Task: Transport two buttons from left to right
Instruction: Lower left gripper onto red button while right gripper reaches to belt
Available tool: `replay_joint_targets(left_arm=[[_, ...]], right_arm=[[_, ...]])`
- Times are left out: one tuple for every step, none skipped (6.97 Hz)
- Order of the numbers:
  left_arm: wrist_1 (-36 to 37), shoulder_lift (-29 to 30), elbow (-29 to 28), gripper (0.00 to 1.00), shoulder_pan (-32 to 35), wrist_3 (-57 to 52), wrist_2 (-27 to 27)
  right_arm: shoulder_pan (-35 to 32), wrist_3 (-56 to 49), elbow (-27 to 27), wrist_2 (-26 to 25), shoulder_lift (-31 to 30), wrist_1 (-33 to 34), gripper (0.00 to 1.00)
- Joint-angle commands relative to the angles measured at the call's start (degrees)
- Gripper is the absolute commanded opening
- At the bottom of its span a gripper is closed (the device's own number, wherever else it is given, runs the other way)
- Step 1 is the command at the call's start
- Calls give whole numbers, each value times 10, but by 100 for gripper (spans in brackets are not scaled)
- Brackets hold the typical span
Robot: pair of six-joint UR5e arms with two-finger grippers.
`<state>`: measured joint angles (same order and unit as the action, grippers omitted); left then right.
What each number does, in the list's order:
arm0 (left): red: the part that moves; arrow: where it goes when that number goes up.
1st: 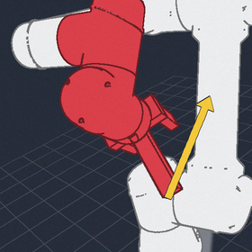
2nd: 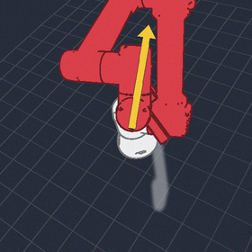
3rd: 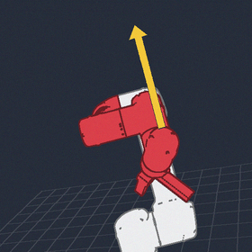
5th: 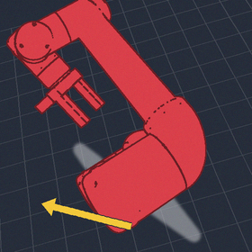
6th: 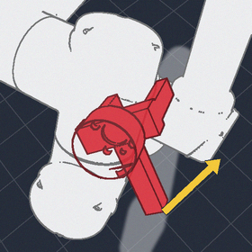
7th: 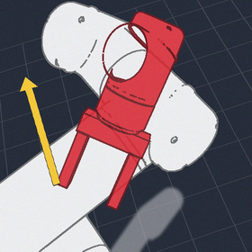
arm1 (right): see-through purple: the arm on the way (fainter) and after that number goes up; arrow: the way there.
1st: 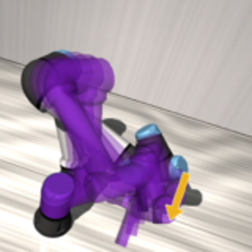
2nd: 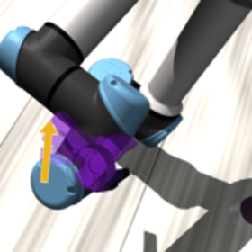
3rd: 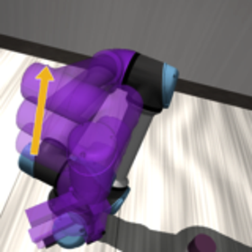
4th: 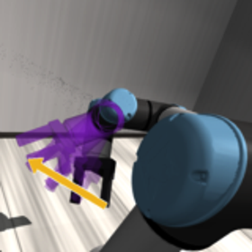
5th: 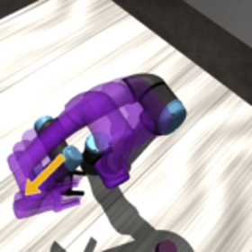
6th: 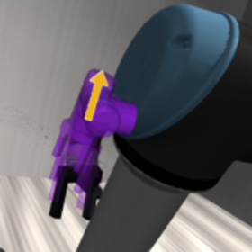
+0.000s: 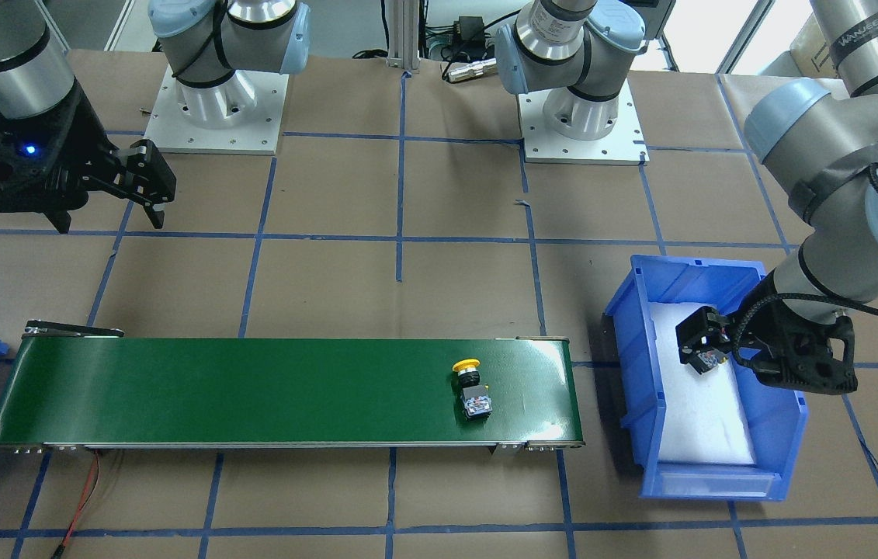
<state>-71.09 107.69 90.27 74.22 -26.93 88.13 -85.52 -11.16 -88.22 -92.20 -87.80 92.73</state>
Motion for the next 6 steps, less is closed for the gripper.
replay_joint_targets(left_arm=[[0, -17, 25, 100, -9, -176, 1], [7, -19, 34, 100, -18, -275, 5], [26, -20, 53, 100, -41, -351, 2], [49, -20, 72, 100, -57, -372, 3], [79, -21, 100, 100, -58, -377, 4], [132, -21, 137, 100, -56, -380, 3]], right_arm=[[0, 0, 0, 0, 0, 0, 100], [-1, 2, -4, 0, -1, 1, 100], [-1, 3, -4, 0, 1, 1, 100], [-1, 3, -4, 0, 0, 1, 100], [-1, 3, -5, -1, 0, 1, 100], [-1, 4, -5, -1, -1, 1, 100]])
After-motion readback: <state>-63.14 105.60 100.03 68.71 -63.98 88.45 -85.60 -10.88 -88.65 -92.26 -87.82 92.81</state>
